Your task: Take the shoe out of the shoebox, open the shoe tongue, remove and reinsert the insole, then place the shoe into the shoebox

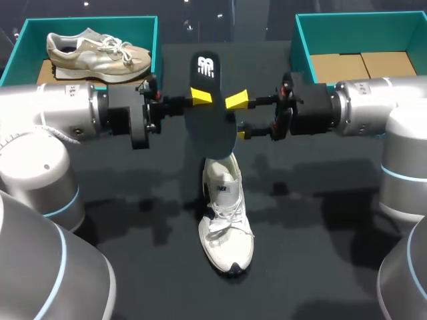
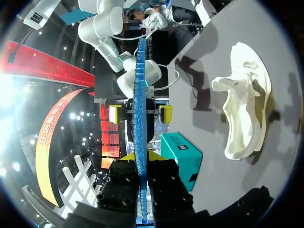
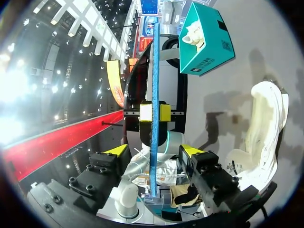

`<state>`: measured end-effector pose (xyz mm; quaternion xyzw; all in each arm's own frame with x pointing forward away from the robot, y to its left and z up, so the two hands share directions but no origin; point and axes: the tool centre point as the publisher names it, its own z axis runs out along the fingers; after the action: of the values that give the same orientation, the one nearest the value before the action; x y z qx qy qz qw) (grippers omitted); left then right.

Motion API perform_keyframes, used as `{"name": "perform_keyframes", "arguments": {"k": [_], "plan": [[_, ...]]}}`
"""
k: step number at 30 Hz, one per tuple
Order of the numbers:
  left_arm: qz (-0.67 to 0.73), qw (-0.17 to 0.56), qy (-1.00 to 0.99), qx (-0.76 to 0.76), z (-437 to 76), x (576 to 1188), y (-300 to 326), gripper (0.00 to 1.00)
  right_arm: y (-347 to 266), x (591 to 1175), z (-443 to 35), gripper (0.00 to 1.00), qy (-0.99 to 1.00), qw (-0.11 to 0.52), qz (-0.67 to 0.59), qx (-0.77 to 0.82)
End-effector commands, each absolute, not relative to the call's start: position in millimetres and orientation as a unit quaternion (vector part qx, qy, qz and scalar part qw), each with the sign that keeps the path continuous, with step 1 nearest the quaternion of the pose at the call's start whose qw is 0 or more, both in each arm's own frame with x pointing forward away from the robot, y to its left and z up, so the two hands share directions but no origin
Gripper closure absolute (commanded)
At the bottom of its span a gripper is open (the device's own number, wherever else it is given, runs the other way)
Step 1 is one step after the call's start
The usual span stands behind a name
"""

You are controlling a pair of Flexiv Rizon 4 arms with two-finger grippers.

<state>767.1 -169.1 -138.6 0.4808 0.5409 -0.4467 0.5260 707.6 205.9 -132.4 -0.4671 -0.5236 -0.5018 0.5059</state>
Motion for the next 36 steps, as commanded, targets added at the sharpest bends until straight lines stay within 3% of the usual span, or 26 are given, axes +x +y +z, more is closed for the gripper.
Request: {"name": "perform_keyframes", "arguments": {"k": [1,15,27,30,36], "plan": [[-0.446,0.526,0.54,0.483,-138,770,-172,1.0,215,711,-136,0.52,-0.525,0.509,-0.498,-0.465],[-0.442,0.528,0.535,0.49,-139,771,-175,1.0,226,712,-136,0.68,-0.525,0.521,-0.5,-0.45],[-0.441,0.527,0.533,0.493,-141,772,-178,1.0,230,712,-132,0.89,-0.531,0.521,-0.502,-0.442],[-0.441,0.526,0.533,0.495,-141,772,-178,1.0,230,712,-132,1.0,-0.53,0.52,-0.503,-0.442],[-0.443,0.524,0.531,0.497,-141,770,-179,1.0,229,712,-132,1.0,-0.529,0.52,-0.504,-0.442]]}}
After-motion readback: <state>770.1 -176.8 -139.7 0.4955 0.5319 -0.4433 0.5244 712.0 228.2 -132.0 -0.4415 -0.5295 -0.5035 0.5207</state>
